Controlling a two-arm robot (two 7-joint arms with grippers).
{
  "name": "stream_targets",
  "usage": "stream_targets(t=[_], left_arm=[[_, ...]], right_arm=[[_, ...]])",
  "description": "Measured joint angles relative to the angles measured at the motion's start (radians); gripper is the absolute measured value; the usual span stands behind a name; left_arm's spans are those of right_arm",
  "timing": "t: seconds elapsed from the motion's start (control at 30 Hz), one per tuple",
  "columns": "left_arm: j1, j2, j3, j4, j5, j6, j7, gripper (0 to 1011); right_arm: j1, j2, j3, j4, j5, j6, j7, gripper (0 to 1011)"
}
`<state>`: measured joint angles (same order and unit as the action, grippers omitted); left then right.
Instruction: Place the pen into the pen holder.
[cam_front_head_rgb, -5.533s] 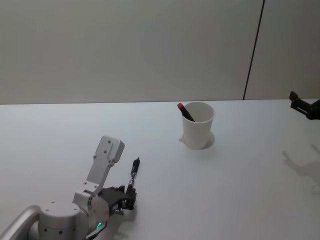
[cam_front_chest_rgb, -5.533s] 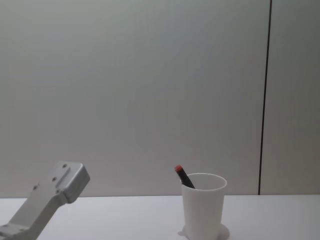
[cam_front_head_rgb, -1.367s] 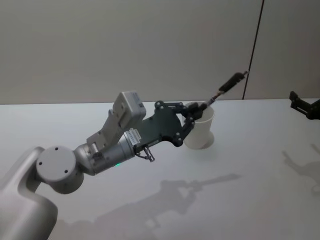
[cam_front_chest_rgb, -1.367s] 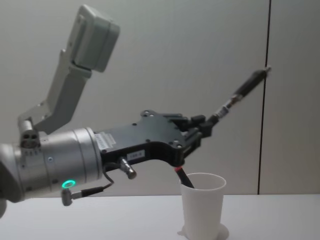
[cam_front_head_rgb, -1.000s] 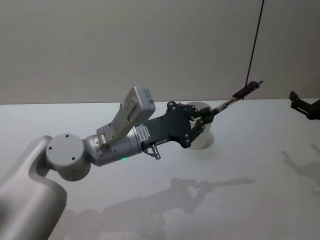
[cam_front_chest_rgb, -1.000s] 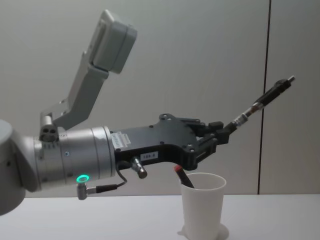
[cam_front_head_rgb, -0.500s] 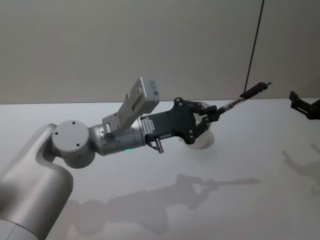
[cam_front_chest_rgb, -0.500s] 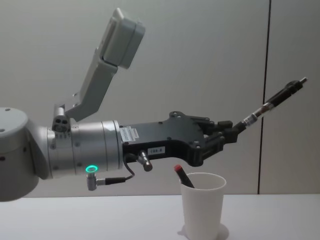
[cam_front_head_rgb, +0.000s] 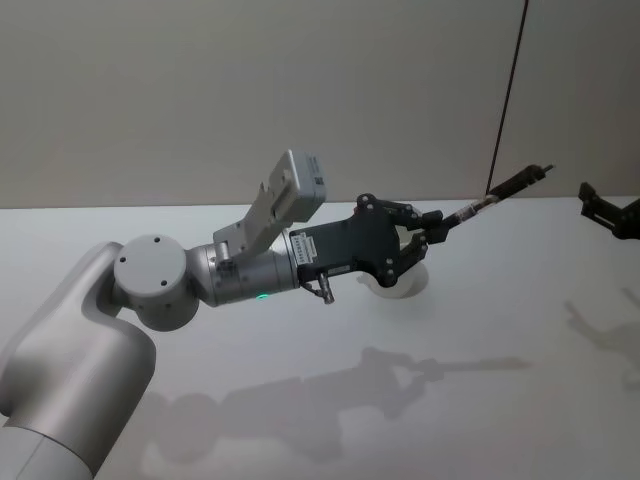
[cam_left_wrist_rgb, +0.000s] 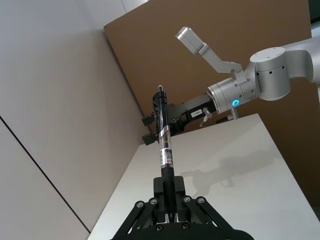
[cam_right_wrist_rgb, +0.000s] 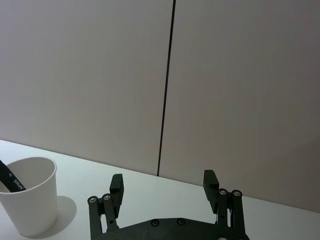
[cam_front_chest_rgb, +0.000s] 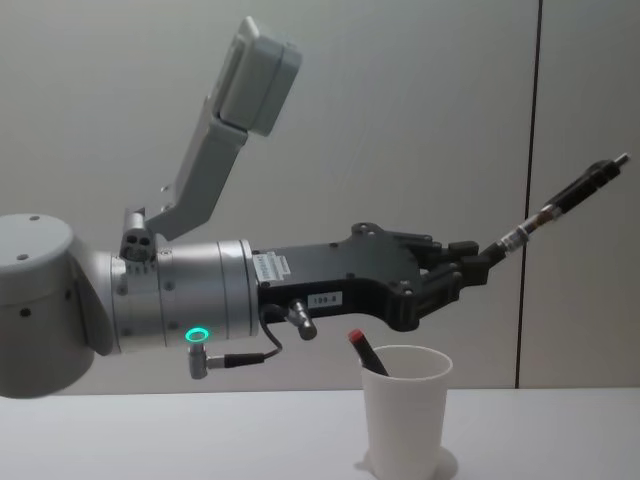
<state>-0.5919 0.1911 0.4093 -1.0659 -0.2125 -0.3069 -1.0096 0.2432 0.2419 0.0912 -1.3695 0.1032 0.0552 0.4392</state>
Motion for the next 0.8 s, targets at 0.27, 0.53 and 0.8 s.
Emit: stream_targets(t=[0.27,0.53,0.8], left_arm=[[-0.006,-0.005,0.006,0.011,-0.007,-0.003,-0.002,127],[-0.010,-0.008,0.009,0.018,-0.010,-0.005,-0.004,127],[-0.012,-0.009,0.011,0.021,-0.012,-0.006,-0.005,127]], right_arm=[[0.000,0.000,0.000,0.000,0.000,0.000,0.000,1002],[0.000,0.000,0.000,0.000,0.001,0.000,0.001,1002],[-0.005,0.004,0.001,-0.004,0.014,-0.013,0.019,1002]])
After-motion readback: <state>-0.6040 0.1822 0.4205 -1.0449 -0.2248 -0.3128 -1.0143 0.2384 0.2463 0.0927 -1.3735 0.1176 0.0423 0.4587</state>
